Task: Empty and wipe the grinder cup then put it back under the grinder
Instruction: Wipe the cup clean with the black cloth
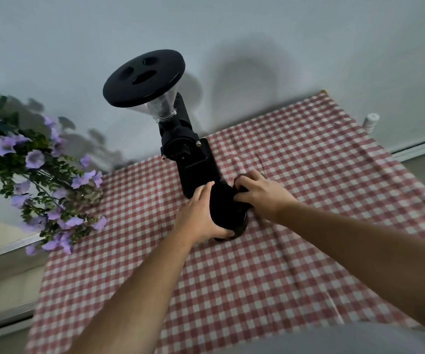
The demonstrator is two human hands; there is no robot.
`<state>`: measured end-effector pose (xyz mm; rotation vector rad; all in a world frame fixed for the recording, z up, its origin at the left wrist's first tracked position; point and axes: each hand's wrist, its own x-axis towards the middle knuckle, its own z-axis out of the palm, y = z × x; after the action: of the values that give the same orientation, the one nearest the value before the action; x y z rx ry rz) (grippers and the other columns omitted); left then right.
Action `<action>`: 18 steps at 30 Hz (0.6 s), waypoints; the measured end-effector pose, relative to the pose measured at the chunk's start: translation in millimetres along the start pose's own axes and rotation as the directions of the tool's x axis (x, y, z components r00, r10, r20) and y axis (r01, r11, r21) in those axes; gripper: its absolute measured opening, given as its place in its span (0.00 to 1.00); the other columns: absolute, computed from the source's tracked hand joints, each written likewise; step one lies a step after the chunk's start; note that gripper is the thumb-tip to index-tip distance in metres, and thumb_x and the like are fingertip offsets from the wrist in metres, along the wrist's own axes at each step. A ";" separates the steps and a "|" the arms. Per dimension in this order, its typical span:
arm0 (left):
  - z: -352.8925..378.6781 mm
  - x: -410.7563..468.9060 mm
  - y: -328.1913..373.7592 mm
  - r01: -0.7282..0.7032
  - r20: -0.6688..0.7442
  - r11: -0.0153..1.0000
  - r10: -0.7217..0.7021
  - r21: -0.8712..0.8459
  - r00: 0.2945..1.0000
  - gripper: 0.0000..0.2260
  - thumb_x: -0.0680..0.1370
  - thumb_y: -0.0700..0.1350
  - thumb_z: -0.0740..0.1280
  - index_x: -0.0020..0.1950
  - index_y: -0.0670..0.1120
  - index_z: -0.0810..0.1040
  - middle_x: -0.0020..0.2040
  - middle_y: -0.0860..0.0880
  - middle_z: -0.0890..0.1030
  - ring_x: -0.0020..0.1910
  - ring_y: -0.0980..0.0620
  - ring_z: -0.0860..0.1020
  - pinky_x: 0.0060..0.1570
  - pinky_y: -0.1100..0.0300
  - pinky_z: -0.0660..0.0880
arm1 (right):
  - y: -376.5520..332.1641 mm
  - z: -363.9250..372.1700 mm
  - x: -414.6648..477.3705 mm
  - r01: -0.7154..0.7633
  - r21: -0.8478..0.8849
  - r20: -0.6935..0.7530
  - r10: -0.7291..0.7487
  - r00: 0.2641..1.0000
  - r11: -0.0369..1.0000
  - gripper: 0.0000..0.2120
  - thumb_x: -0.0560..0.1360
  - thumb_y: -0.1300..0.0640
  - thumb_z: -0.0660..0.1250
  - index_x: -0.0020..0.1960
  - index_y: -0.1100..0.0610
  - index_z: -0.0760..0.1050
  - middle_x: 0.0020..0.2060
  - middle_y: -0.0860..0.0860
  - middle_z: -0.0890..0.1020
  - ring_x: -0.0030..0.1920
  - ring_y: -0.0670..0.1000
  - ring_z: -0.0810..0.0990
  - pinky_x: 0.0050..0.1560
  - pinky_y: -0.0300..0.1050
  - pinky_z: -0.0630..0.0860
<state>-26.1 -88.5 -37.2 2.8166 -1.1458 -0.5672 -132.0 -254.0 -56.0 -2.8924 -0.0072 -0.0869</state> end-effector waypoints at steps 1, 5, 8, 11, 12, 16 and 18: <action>0.0 0.0 -0.1 -0.003 -0.002 1.000 0.003 0.004 1.000 0.58 0.61 0.63 0.78 0.78 0.55 0.43 0.78 0.55 0.51 0.70 0.48 0.67 0.52 0.52 0.77 | -2.7 0.3 -1.7 -0.001 -0.056 0.041 0.004 0.999 0.998 0.20 0.75 0.62 0.64 0.65 0.50 0.72 0.66 0.52 0.66 0.64 0.57 0.64 0.56 0.52 0.76; -0.1 -1.3 -0.6 -0.002 -0.025 1.000 0.003 0.030 1.000 0.57 0.60 0.66 0.76 0.78 0.55 0.44 0.78 0.55 0.53 0.67 0.48 0.70 0.48 0.54 0.76 | -32.6 11.0 -14.9 -0.237 0.193 0.084 0.225 0.971 0.952 0.16 0.75 0.61 0.62 0.62 0.54 0.76 0.62 0.51 0.68 0.59 0.54 0.69 0.54 0.46 0.75; 2.3 -2.1 -2.4 -0.002 -0.035 1.000 0.003 0.022 0.999 0.58 0.59 0.67 0.76 0.78 0.56 0.44 0.78 0.54 0.54 0.66 0.47 0.72 0.51 0.52 0.76 | -38.5 3.6 -21.8 -0.427 0.547 0.234 0.358 0.904 0.720 0.13 0.74 0.66 0.60 0.53 0.58 0.80 0.54 0.53 0.77 0.51 0.54 0.78 0.51 0.47 0.78; 2.1 -1.4 -2.1 -0.016 -0.038 0.999 0.015 -0.030 0.999 0.58 0.59 0.67 0.77 0.78 0.56 0.46 0.78 0.53 0.55 0.66 0.48 0.72 0.57 0.48 0.75 | -22.9 -16.2 -8.4 -0.454 0.719 0.169 0.502 0.848 0.526 0.09 0.73 0.69 0.59 0.47 0.67 0.78 0.46 0.60 0.80 0.46 0.61 0.79 0.47 0.55 0.80; 1.2 -1.3 -1.3 -0.007 -0.037 0.999 0.006 -0.040 0.999 0.58 0.59 0.66 0.77 0.78 0.56 0.46 0.78 0.53 0.55 0.67 0.48 0.71 0.58 0.46 0.75 | -20.8 -20.2 -0.9 -0.427 0.709 0.092 0.526 0.845 0.561 0.10 0.73 0.68 0.60 0.49 0.65 0.79 0.47 0.56 0.78 0.47 0.58 0.78 0.47 0.51 0.79; 1.4 -3.5 0.2 0.010 -0.043 0.999 -0.012 -0.049 0.999 0.57 0.60 0.63 0.79 0.78 0.53 0.48 0.77 0.53 0.57 0.68 0.48 0.70 0.61 0.46 0.74 | -32.4 -0.8 15.2 -0.213 0.406 -0.010 0.238 0.971 0.889 0.24 0.75 0.66 0.61 0.69 0.53 0.69 0.62 0.52 0.67 0.60 0.54 0.70 0.62 0.48 0.73; 2.5 -4.3 -1.6 0.004 -0.044 0.999 -0.006 -0.043 0.999 0.57 0.60 0.64 0.78 0.78 0.53 0.48 0.77 0.54 0.56 0.68 0.49 0.70 0.59 0.47 0.75 | -38.9 15.5 4.3 -0.135 0.372 -0.026 0.156 0.987 0.918 0.26 0.75 0.67 0.61 0.71 0.54 0.67 0.65 0.56 0.67 0.64 0.57 0.68 0.64 0.50 0.71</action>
<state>-28.8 -84.2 -38.4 2.7818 -1.1056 -0.5207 -127.3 -212.5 -61.2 -2.5023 0.1826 -0.1242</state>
